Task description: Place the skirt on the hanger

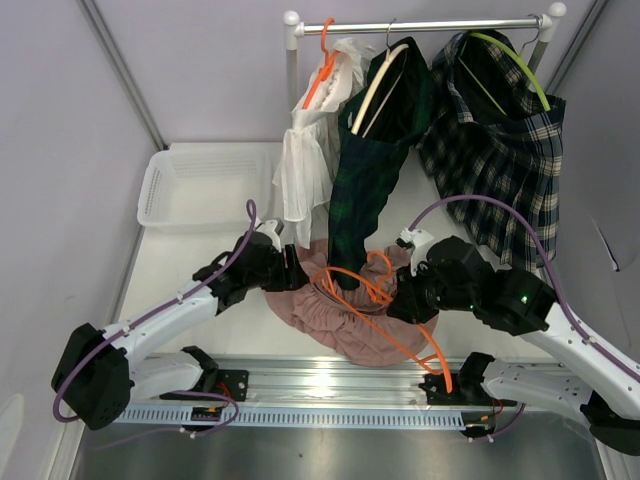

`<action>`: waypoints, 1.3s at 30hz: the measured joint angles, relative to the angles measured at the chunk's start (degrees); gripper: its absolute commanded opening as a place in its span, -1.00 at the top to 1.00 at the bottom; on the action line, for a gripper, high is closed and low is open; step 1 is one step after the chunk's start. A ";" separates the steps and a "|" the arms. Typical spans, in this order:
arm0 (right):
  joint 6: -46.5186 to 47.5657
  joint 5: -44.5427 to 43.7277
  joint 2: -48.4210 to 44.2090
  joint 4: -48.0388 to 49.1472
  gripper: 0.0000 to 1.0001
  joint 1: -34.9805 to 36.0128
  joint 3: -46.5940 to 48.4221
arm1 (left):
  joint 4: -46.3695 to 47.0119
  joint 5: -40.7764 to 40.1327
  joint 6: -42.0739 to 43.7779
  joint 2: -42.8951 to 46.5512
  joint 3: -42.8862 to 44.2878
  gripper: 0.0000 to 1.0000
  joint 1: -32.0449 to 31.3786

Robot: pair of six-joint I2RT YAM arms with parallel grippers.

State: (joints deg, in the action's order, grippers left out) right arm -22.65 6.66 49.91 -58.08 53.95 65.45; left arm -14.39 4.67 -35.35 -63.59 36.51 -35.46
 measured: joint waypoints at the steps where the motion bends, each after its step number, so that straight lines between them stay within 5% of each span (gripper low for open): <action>1: -0.11 -0.13 0.00 0.02 1.00 0.00 -0.09 | 0.00 0.00 0.00 0.00 0.00 -0.25 0.00; 28: -0.94 -7.76 2.95 -3.23 1.00 6.03 -1.68 | -1.68 0.63 4.50 -0.87 0.63 -0.18 -0.13; 39: -0.92 -10.56 3.98 -3.80 1.00 7.39 -1.68 | -6.38 -2.64 9.33 -2.45 7.93 -0.16 -7.98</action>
State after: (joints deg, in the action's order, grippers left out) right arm -23.57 -3.90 53.89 -61.89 61.34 63.77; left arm -20.78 2.02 -26.02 -66.04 44.45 -43.44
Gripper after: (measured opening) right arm 0.169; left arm 0.586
